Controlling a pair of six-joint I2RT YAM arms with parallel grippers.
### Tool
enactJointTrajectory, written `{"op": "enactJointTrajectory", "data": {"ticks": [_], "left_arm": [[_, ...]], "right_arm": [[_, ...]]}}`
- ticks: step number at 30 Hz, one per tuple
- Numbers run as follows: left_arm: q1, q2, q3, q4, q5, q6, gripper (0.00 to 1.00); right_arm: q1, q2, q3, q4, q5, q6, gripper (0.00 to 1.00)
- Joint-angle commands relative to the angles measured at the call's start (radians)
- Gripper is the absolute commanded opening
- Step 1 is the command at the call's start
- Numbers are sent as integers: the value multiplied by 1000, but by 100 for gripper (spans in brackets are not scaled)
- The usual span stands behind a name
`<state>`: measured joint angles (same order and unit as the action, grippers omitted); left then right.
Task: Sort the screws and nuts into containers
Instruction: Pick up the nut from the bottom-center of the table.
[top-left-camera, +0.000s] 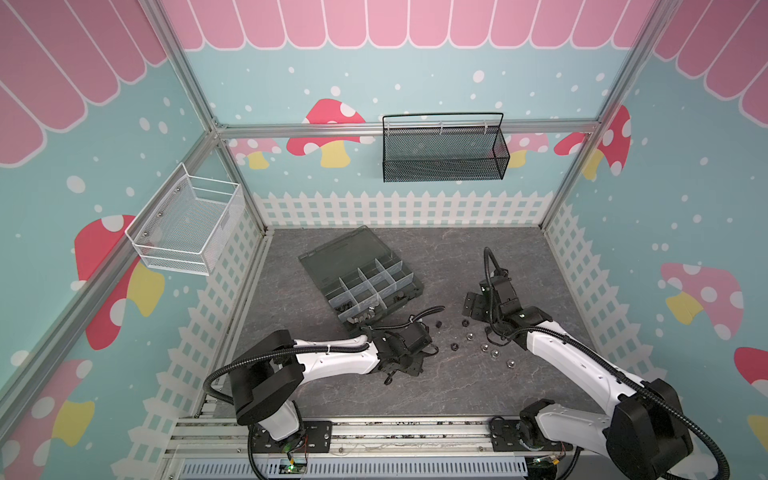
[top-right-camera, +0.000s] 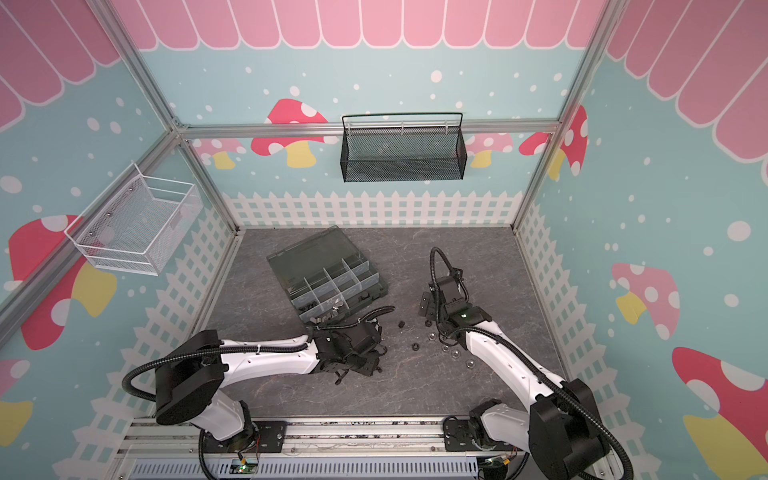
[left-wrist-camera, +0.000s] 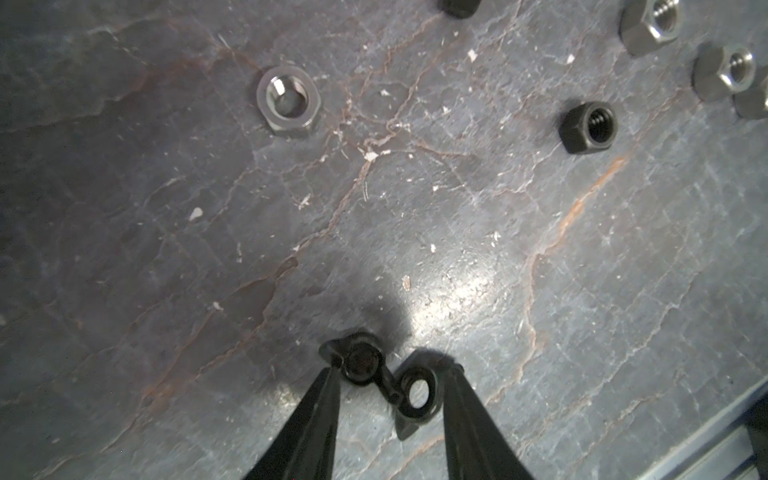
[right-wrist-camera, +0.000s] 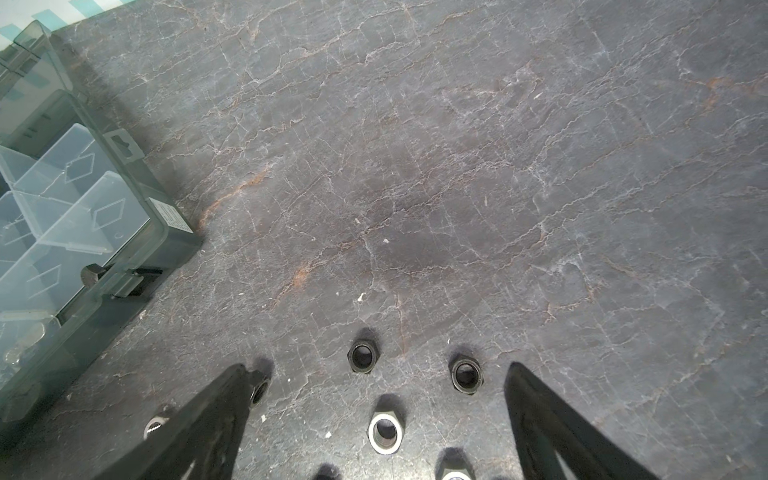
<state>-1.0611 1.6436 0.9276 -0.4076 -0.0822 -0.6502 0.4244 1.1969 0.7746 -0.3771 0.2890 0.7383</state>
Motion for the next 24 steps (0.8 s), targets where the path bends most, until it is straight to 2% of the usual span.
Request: {"op": "enactJointTrajectory", "data": {"ticks": [1,24], "left_arm": [[0,21,33,-39,-12,-14,41],[21,109,107,-103,-62,18,36]], "right_arm": [[-5,-17,-14,-4,20,19,97],[-5,-23,-30,4,25,23,97]]}}
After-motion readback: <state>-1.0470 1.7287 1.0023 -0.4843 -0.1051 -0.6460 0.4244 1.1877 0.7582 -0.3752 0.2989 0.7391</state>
